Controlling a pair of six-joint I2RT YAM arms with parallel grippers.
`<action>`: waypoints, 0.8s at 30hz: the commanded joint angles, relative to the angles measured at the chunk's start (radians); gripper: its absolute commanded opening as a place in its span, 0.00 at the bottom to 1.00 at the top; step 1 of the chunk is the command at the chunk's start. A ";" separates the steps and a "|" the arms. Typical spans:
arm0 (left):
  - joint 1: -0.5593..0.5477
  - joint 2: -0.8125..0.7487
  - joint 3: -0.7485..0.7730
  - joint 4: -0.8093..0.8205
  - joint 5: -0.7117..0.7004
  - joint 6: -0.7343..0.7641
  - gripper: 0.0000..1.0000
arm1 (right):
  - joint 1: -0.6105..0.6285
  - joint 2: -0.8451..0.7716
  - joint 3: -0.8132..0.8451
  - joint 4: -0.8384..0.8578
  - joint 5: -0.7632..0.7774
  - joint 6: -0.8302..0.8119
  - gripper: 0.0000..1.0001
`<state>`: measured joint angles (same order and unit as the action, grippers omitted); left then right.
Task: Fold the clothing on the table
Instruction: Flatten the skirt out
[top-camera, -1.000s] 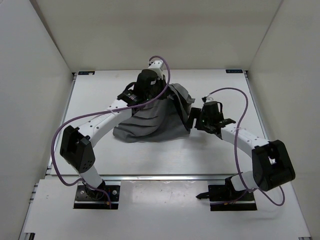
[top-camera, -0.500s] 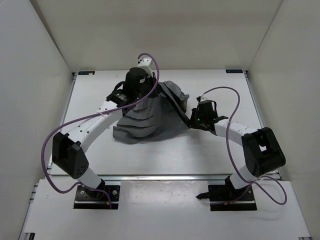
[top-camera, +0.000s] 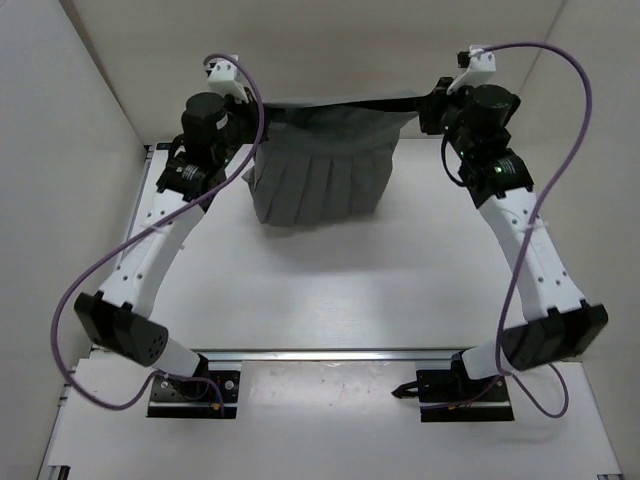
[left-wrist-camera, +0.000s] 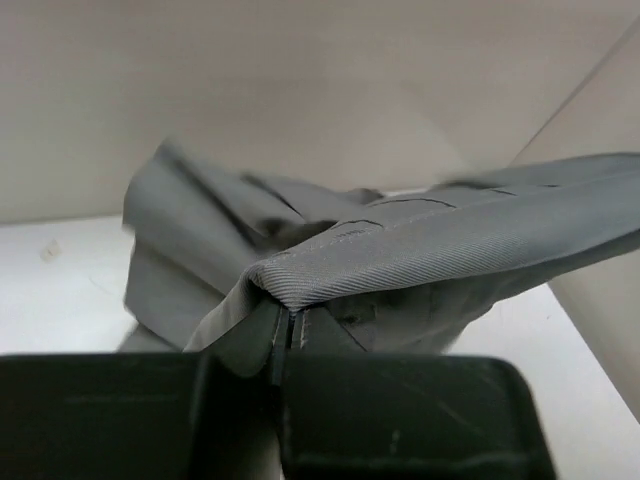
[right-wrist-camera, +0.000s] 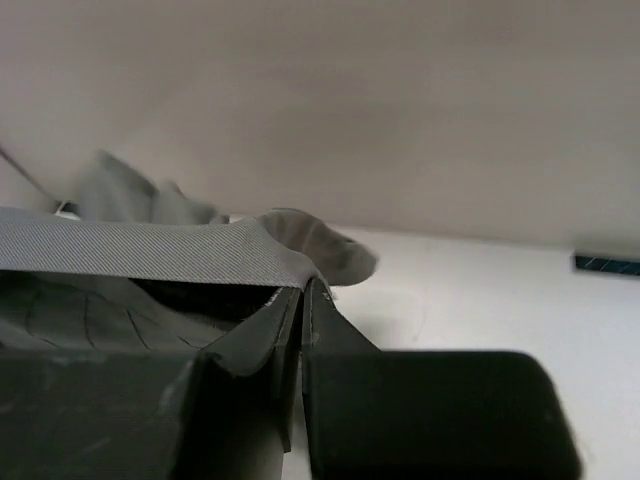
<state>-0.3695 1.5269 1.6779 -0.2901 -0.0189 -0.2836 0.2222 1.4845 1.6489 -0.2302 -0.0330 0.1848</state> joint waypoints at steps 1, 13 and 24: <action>-0.037 -0.169 -0.030 0.009 -0.115 0.081 0.00 | 0.060 -0.117 0.002 -0.124 0.174 -0.139 0.00; -0.109 -0.689 -0.451 -0.336 -0.207 -0.040 0.00 | 0.057 -0.540 -0.318 -0.503 0.161 -0.036 0.00; -0.003 -0.106 -0.220 -0.164 0.052 0.011 0.02 | 0.039 -0.068 -0.080 -0.354 0.110 -0.149 0.00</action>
<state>-0.3927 1.2465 1.3750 -0.5053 -0.0517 -0.2913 0.2546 1.3022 1.5120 -0.6350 0.0498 0.0902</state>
